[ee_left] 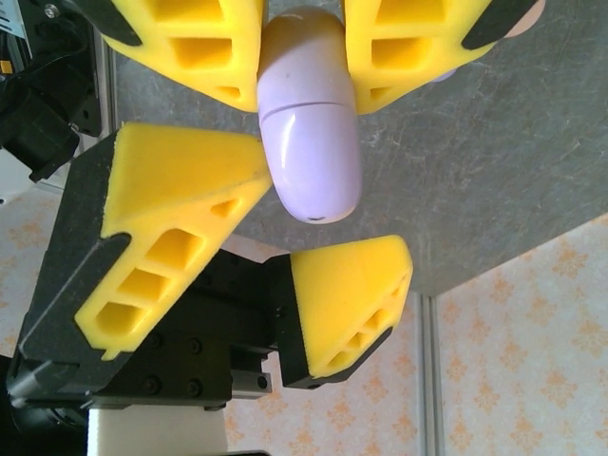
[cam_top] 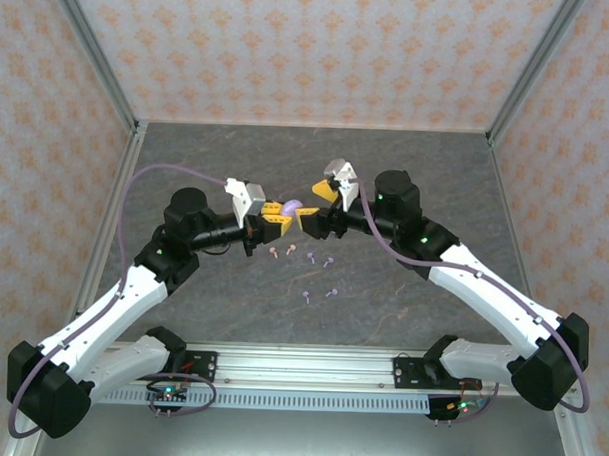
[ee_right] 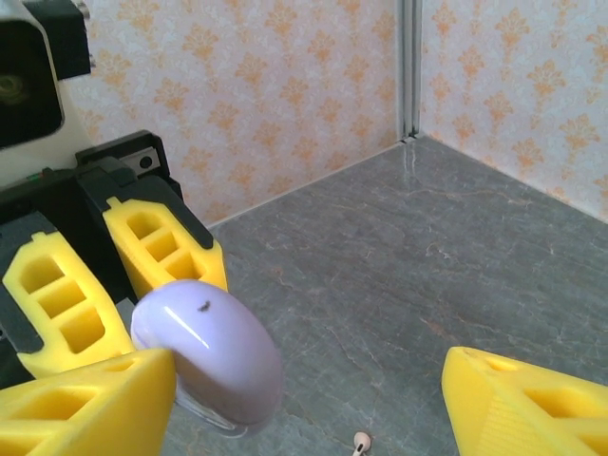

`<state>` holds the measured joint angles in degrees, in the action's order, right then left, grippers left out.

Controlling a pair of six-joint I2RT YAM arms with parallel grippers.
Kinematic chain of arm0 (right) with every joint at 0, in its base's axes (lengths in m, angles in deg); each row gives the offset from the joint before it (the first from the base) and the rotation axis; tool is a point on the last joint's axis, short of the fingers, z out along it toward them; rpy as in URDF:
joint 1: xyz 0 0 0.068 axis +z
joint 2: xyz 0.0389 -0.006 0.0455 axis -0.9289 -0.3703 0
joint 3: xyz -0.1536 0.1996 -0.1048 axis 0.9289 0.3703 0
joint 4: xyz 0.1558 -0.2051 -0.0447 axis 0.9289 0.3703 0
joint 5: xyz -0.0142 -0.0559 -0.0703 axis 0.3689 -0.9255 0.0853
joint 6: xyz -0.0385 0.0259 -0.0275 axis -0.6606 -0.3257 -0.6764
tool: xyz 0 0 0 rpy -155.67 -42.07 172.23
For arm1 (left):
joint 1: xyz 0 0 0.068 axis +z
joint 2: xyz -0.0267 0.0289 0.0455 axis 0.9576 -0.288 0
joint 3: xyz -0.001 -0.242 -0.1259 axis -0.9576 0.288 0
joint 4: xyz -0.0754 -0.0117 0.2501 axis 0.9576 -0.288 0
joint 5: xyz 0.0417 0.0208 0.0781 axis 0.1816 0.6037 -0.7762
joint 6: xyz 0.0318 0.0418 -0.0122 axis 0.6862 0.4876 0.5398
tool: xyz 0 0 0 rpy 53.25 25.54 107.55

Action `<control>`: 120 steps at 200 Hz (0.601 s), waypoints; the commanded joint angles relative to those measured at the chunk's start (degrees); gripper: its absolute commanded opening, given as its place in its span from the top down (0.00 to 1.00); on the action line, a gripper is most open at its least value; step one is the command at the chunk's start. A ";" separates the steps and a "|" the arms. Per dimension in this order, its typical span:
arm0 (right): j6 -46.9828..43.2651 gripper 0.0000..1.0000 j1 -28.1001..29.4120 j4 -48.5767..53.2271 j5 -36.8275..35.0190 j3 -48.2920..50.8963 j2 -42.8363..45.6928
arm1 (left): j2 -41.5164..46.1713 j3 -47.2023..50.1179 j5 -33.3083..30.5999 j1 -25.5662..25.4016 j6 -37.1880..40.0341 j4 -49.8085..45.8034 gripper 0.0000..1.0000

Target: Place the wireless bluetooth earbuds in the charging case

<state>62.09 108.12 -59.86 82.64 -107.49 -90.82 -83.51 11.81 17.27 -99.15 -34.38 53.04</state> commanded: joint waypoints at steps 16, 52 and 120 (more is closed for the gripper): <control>1.58 0.26 -1.62 -0.69 -1.03 -3.80 -1.72 | 0.05 -0.91 0.40 -0.83 1.91 0.37 0.87; 1.58 0.26 -1.62 2.65 0.63 -7.13 -4.29 | 0.44 -1.03 0.38 -0.83 2.19 0.05 0.87; 2.50 0.26 -1.71 4.35 0.67 -8.65 -4.01 | 0.97 -1.21 -0.79 -0.92 3.03 -1.25 0.87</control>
<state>63.45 106.68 -56.65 82.62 -113.91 -96.09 -83.49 11.81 17.45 -99.80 -33.22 51.55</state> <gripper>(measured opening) 0.737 0.171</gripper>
